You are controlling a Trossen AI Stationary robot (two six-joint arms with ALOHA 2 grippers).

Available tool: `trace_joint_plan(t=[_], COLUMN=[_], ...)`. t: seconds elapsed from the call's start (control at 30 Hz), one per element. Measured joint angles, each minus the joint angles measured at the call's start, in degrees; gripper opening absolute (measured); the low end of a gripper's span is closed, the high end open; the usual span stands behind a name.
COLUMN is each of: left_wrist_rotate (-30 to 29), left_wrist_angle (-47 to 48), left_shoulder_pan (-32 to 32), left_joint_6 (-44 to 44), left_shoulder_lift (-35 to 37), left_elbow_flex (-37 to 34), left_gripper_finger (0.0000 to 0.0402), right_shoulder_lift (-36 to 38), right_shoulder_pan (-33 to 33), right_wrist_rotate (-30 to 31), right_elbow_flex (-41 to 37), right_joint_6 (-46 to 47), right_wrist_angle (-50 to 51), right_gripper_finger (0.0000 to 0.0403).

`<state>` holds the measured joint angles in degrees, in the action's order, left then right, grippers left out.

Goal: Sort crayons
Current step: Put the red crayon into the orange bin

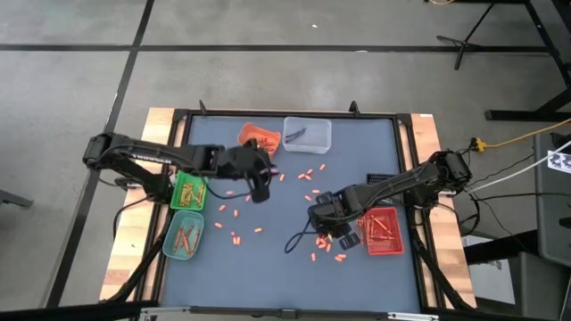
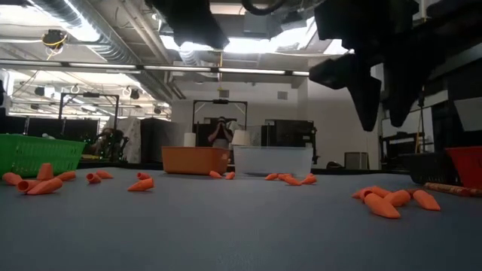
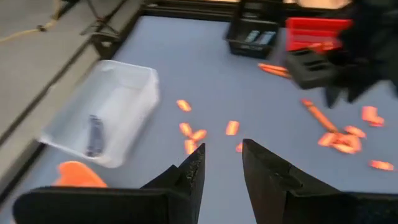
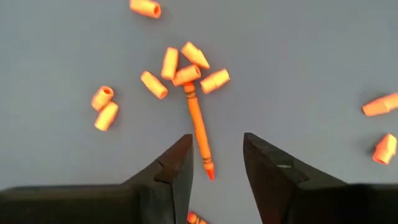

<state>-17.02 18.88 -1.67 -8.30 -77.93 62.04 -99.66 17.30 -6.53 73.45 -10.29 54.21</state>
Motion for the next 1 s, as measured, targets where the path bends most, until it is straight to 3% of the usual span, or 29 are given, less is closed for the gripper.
trace_joint_plan(t=[0.33,0.8,1.0], left_wrist_rotate=[-0.4,-0.5,-0.9], left_wrist_angle=[0.0,0.0,0.0], left_shoulder_pan=[-9.6,-17.0,-18.4], left_joint_6=[-5.6,-6.8,-6.8], left_shoulder_lift=[0.0,0.0,0.0], left_elbow_flex=[0.0,0.0,0.0], left_gripper_finger=[0.0092,0.0092,0.0092], right_shoulder_lift=[-3.2,-12.0,-13.4], right_shoulder_pan=[2.8,3.0,3.0], right_wrist_rotate=[-0.2,2.0,2.2], right_elbow_flex=[0.0,0.0,0.3], right_joint_6=[1.2,1.2,1.2], right_wrist_angle=[-2.6,-2.3,-1.7], right_gripper_finger=[0.0140,0.0140,0.0112])
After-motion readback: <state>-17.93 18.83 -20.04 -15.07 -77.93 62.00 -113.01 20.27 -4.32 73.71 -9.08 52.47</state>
